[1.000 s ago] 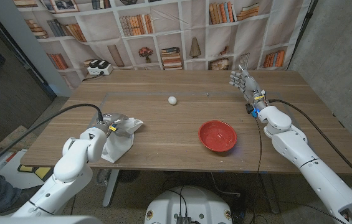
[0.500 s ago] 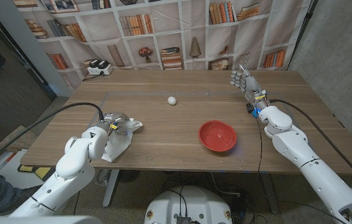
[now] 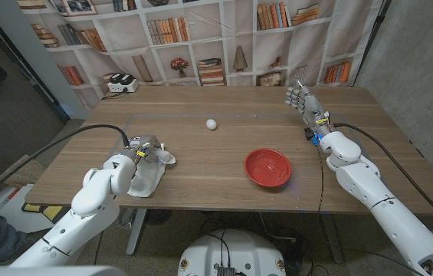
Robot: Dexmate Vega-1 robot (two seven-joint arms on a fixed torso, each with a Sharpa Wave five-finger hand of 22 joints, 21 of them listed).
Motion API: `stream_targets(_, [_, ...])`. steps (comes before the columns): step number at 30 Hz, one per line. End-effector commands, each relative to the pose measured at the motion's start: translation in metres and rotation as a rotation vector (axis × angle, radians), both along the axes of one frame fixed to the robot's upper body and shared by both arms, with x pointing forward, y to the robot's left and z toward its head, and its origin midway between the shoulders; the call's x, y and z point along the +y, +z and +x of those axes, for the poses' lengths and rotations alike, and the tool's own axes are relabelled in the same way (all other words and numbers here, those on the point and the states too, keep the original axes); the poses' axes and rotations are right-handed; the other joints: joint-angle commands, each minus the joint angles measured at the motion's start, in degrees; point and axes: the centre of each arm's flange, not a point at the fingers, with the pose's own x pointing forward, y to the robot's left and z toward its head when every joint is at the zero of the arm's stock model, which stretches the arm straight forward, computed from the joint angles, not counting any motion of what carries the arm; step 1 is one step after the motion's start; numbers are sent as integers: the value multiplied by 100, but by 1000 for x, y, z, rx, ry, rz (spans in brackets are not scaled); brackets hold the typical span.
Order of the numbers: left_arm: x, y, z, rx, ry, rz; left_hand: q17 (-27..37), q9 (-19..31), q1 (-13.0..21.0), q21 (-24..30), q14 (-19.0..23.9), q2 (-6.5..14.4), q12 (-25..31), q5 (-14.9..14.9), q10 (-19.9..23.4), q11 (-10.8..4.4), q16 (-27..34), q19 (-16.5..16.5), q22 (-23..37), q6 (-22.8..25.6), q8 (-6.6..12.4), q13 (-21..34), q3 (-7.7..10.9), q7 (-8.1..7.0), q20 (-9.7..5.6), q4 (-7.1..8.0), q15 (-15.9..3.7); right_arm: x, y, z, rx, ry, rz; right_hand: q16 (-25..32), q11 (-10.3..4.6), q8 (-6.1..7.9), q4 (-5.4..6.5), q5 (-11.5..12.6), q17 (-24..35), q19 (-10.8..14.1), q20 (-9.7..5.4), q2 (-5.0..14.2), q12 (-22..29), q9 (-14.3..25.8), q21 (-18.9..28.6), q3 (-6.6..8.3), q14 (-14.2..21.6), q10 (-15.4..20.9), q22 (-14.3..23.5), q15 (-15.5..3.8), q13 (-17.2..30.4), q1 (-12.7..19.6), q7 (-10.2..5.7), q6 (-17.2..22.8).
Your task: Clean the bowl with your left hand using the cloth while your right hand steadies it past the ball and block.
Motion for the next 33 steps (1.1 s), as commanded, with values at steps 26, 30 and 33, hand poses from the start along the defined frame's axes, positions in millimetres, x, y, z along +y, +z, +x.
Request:
stream_targets(26, [-28,59,-21,-246,-258,-182,178,88,35,61,289,20,33,-30,74,-1,40,13,13,219,219,332,42,-52,-3,70,-234,-5,-37,-57,-128,59,-65,5,-25,166,-175,23,-3,183,-160,122,7,42,-92,82,147,169,30,-87,29,277,-146,570])
stream_targets(30, [-36,61,-24,-257,-274,-225,195,71,28,63,292,23,37,-30,87,-20,39,-4,16,238,226,368,44,-67,-2,79,-236,-9,-44,-71,-159,73,-87,30,-68,108,-202,17,-5,266,-165,130,24,49,-90,94,242,228,31,-157,29,323,-229,461])
stream_targets(33, [-43,61,-25,-263,-278,-244,208,59,24,59,291,23,34,-31,84,-41,38,-32,18,251,231,393,46,-87,-6,84,-236,-12,-49,-81,-185,81,-111,32,-106,91,-216,15,-5,311,-169,128,35,51,-87,98,268,264,31,-172,30,343,-259,432])
